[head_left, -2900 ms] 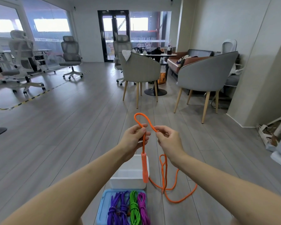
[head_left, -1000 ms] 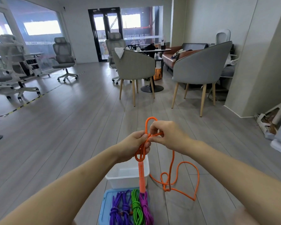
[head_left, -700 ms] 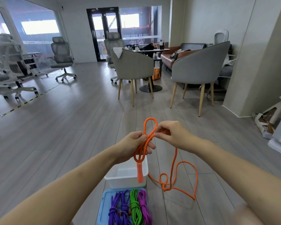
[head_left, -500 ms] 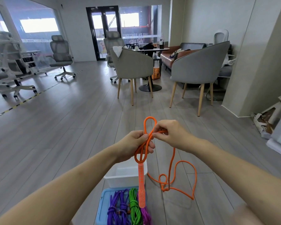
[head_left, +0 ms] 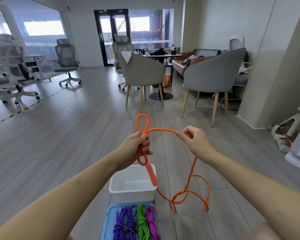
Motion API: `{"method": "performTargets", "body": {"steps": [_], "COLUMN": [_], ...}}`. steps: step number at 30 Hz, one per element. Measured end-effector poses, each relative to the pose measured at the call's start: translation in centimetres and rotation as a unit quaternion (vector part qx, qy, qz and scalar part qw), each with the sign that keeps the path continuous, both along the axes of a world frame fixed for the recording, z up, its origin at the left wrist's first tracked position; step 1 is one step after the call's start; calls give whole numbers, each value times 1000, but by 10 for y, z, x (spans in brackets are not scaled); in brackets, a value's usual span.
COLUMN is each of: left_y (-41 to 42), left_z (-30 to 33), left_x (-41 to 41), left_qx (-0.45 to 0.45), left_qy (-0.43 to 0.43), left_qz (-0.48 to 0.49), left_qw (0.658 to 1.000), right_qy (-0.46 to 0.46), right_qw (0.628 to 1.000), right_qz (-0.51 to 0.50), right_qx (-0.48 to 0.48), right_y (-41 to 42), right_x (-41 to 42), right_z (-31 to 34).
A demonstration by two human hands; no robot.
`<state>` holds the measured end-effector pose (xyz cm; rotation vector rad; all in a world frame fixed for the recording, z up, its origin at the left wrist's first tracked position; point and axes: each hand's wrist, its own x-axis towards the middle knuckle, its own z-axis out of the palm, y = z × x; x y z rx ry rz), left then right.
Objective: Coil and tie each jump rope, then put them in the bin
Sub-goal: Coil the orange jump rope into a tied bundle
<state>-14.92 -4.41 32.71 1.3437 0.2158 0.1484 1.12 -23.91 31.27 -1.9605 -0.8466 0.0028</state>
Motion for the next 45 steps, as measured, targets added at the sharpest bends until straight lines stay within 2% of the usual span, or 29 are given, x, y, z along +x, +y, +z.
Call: {"method": "performTargets", "body": {"steps": [4, 9, 13, 17, 22, 26, 31, 35, 39, 42, 45], "left_y": [-9, -21, -24, -25, -25, -28, -30, -33, -38, -33, -13], "left_z": [1, 3, -4, -11, -8, -9, -13, -18, -18, -13, -9], "left_x": [2, 5, 6, 8, 4, 4, 5, 8, 14, 21, 28], "left_qx": [-13, 8, 73, 164, 186, 187, 174, 195, 204, 155, 39], "left_qy": [-10, -24, -5, -6, -5, -12, -20, -14, -13, -23, -38], "left_qz": [-32, -29, -7, 32, -4, -33, -2, 37, 116, 173, 229], "left_qw": [999, 999, 997, 986, 983, 982, 985, 980, 972, 973, 972], "right_qy": [88, 225, 264, 293, 326, 302, 238, 268, 301, 285, 243], "right_qw": [993, 961, 943, 930, 916, 928, 954, 943, 937, 950, 959], "right_qz": [-49, -21, -18, 31, 19, 63, 77, 34, 38, 77, 142], "right_qx": [65, 158, 203, 220, 232, 207, 165, 195, 170, 98, 36], "right_y": [13, 34, 43, 47, 47, 48, 47, 46, 45, 42, 37], "right_x": [-8, -28, -42, -54, -60, -63, -64, -61, -61, -61, -58], "right_z": [-2, 0, 3, 9, 6, 6, 5, 4, 7, 8, 4]}}
